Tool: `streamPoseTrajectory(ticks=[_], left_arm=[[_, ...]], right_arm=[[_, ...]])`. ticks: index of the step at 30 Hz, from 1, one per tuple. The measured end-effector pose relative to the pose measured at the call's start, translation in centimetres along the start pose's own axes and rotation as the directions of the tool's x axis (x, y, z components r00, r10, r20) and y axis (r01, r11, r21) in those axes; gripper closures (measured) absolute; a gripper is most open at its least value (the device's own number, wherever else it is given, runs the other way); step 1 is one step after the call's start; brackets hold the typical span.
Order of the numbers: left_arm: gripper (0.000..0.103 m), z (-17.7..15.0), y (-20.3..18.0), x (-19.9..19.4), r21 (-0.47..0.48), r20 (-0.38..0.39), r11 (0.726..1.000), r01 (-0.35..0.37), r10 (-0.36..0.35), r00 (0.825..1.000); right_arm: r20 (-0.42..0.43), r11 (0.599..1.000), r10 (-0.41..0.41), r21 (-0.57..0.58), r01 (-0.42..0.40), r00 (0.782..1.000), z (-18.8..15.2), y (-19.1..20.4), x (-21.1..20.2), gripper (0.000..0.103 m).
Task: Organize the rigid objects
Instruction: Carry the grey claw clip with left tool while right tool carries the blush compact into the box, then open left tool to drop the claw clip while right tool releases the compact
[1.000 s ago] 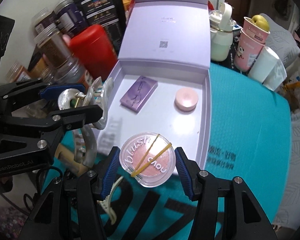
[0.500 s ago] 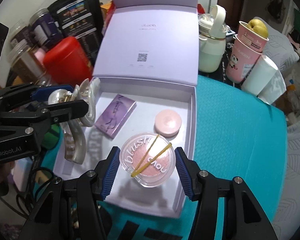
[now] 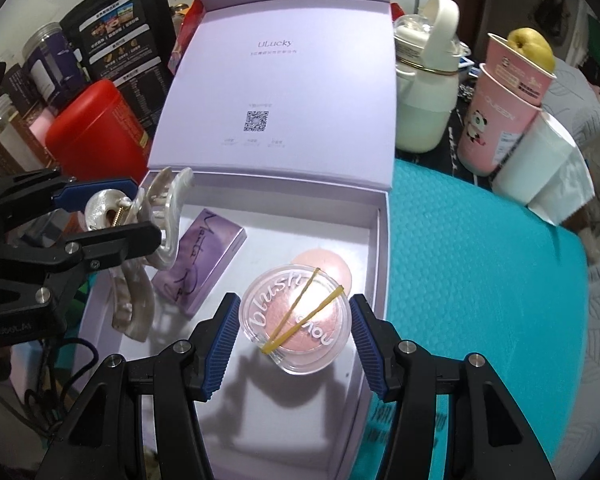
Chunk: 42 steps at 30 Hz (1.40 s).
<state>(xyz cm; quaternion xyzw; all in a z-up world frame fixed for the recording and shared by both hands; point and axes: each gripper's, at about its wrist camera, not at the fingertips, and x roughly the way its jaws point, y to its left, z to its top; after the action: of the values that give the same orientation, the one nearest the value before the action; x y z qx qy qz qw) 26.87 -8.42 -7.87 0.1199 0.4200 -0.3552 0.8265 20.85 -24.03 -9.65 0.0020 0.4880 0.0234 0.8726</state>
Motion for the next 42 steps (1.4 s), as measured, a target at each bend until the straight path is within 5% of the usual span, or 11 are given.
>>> streamPoseTrajectory(ticks=[17,42], left_arm=[[0.056,-0.2,0.5,3.6,0.036,-0.066,0.999,0.011,-0.009,0.998],[0.056,0.1,1.4,4.6,-0.074,-0.145,0.997,0.000,-0.011,0.989]], right_arm=[[-0.007,0.998,-0.033,-0.048,0.033,0.999,1.1,0.3,3.8,0.048],[-0.006,0.995,-0.075,-0.070,0.074,0.997,1.7,0.6,3.4,0.038]])
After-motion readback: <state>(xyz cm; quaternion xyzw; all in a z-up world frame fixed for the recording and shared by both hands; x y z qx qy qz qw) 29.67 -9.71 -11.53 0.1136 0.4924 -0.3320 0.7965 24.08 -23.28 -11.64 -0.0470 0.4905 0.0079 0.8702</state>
